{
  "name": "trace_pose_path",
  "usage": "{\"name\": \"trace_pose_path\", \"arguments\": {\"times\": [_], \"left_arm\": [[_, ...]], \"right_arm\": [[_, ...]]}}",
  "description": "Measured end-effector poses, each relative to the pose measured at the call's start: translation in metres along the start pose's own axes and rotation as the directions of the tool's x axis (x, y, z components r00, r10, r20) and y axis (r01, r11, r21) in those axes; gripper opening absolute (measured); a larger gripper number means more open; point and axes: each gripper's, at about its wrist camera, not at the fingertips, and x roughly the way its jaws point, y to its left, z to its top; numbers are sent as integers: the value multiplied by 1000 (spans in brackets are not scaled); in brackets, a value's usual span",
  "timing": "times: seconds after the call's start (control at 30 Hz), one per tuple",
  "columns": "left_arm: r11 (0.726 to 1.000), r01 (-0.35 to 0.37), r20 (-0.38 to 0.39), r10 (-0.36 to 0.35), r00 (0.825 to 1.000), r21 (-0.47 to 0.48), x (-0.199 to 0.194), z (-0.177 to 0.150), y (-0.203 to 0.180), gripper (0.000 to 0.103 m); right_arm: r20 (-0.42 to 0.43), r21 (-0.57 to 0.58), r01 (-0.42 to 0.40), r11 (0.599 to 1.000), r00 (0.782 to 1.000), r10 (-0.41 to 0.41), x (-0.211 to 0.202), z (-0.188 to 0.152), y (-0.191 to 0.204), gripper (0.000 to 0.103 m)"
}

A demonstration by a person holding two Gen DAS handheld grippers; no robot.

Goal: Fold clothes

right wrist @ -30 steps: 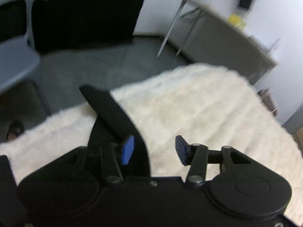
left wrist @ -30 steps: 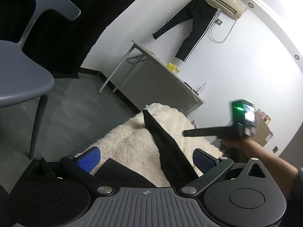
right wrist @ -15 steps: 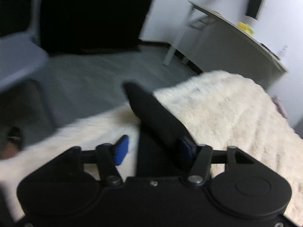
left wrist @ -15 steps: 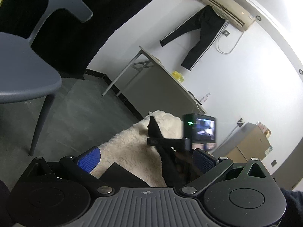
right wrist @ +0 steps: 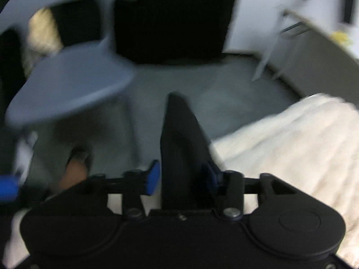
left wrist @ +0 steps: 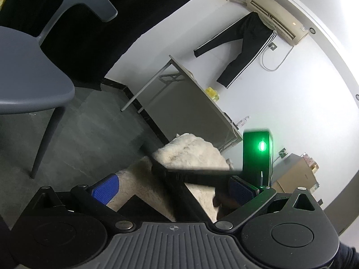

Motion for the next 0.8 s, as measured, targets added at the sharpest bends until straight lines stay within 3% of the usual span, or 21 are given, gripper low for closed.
{"name": "trace_pose_path", "arguments": {"times": [0.13, 0.2, 0.3, 0.37, 0.43, 0.47, 0.53, 0.6, 0.63, 0.7, 0.77, 0.8], "left_arm": [[1000, 1, 12, -1, 1000, 4, -5, 0, -1, 103], [1000, 0, 12, 0, 1000, 6, -4, -1, -2, 103], [1000, -3, 10, 3, 1000, 12, -3, -1, -3, 103], [1000, -4, 6, 4, 1000, 14, -2, -1, -3, 103], [1000, -4, 4, 4, 1000, 9, -1, 0, -2, 103], [1000, -4, 6, 4, 1000, 5, -1, 1, -1, 103], [1000, -4, 8, 4, 1000, -1, -1, 1, 0, 103], [1000, -4, 5, 4, 1000, -10, -1, 2, 2, 103], [1000, -3, 2, 3, 1000, -16, 0, 2, 2, 103], [1000, -1, -1, 1, 1000, -20, 2, 3, 3, 103], [1000, 1, -3, -1, 1000, -20, 3, 3, 3, 103], [1000, 2, -3, -2, 1000, -19, 3, 3, 3, 103]], "right_arm": [[29, 78, 32, 996, 999, -35, -14, -8, -17, 6], [56, 80, 44, 996, 997, -49, -19, -7, -20, 20], [64, 80, 39, 996, 997, -44, -18, -5, -19, 22], [43, 78, 3, 997, 999, -6, -11, -5, -17, 21], [15, 112, -147, 983, 989, 146, -6, -4, -23, 19], [33, 125, -155, 980, 988, 153, -7, -2, -28, 19], [101, 199, -65, 978, 994, 46, -10, 1, -50, 24], [93, 271, -54, 961, 995, 29, -5, 2, -74, 25], [77, 296, -69, 953, 996, 49, 0, 2, -89, 28], [51, 301, -103, 948, 994, 92, 8, -2, -104, 54], [13, 299, -130, 945, 991, 133, 17, -8, -111, 51], [2, 314, -174, 933, 983, 182, 19, -11, -114, 30]]}}
